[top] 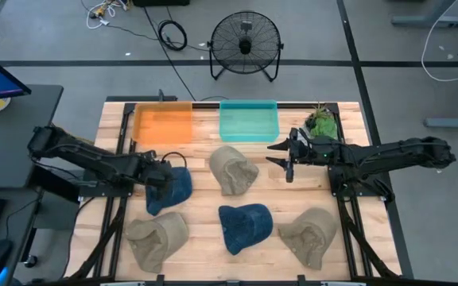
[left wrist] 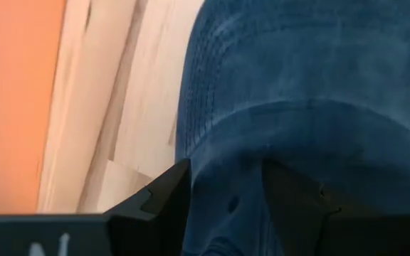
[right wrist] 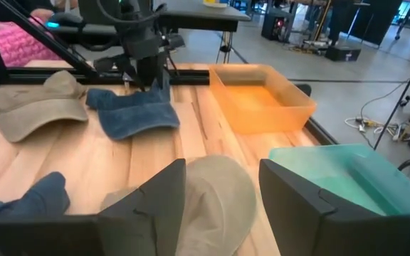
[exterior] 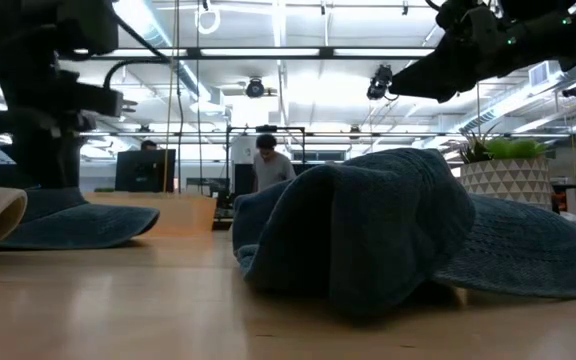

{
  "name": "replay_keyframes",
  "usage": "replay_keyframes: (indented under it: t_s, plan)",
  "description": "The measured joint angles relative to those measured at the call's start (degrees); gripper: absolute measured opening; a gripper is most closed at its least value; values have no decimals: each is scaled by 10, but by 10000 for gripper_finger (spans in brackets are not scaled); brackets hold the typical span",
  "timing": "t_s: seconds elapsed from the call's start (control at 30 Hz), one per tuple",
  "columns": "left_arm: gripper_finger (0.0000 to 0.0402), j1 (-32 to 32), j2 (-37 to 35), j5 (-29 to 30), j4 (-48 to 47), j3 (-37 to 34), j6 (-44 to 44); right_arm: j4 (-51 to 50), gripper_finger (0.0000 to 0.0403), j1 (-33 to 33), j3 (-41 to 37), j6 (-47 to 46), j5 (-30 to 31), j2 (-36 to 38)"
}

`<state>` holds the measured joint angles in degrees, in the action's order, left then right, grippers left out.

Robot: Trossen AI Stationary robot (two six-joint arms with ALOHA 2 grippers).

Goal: Pick & Place hat
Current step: Put the top blue cap into the orange bin

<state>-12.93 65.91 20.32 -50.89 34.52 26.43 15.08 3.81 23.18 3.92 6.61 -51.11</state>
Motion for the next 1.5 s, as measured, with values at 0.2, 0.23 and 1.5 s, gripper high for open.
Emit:
replay_keyframes:
  t_s: [0.2, 0.23, 1.5]
  plan:
    - [175, 0, 72, -1, 16, -1, 0, 1, 183, 0, 0, 0, 0, 0]
    - [170, 0, 82, -1, 24, -1, -1, 0, 183, 0, 0, 0, 0, 0]
    - [5, 237, 76, 294, -246, 365, -129, -14, 183, 0, 0, -4, 0, 1]
